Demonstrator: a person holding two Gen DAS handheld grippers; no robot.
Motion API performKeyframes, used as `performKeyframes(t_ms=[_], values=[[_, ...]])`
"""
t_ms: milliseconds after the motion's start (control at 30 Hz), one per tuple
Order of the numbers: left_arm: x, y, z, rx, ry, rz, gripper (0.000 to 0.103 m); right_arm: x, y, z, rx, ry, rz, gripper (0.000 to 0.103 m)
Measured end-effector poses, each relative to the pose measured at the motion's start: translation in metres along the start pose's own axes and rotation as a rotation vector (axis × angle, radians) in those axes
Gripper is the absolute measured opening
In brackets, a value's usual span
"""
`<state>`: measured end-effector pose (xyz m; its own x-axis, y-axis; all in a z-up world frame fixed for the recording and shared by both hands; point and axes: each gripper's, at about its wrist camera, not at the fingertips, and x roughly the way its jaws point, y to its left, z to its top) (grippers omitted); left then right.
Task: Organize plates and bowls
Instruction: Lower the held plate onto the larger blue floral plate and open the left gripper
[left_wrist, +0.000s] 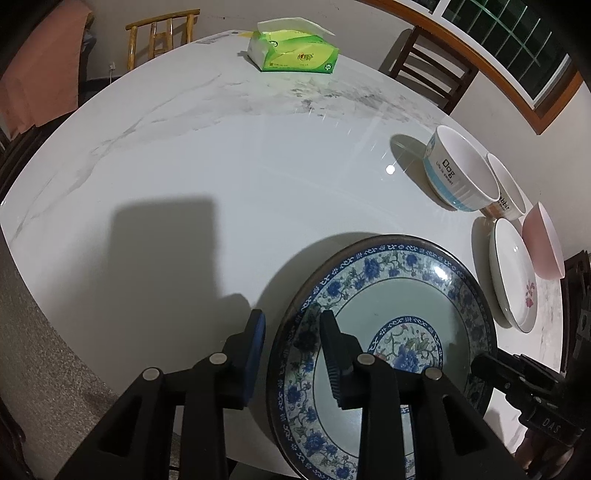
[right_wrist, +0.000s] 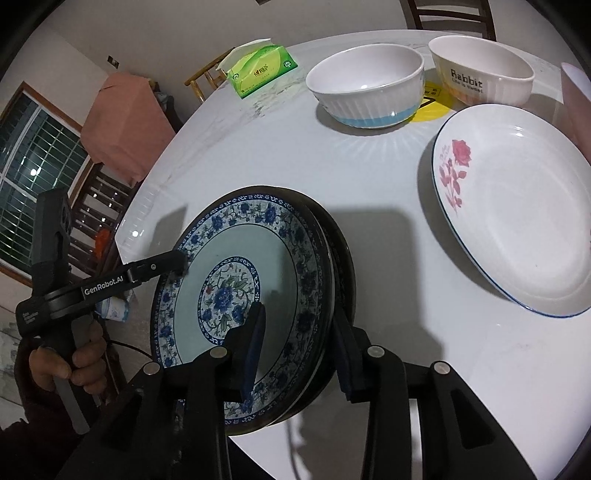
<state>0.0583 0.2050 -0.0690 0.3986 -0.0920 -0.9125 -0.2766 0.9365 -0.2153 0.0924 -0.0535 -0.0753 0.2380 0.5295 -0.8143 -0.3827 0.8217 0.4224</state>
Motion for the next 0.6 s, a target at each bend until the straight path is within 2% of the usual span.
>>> performKeyframes(t_ms=[233,533,600], values=[[0.0,0.001,0.0,-0.009,0.0,-0.012,0.031,0.001,0.004,0.005,-0.018,-0.001,-0.033,0.035],[-0.005,-0.005,-0.001,0.0,-0.021,-0.007,0.031,0.002,0.019,0.006,-0.1,0.008,-0.135,0.036],[-0.007,-0.009,-0.001,0.013,-0.033,0.005,0.035,0.002,0.022,0.006,-0.11,0.015,-0.154,0.036]])
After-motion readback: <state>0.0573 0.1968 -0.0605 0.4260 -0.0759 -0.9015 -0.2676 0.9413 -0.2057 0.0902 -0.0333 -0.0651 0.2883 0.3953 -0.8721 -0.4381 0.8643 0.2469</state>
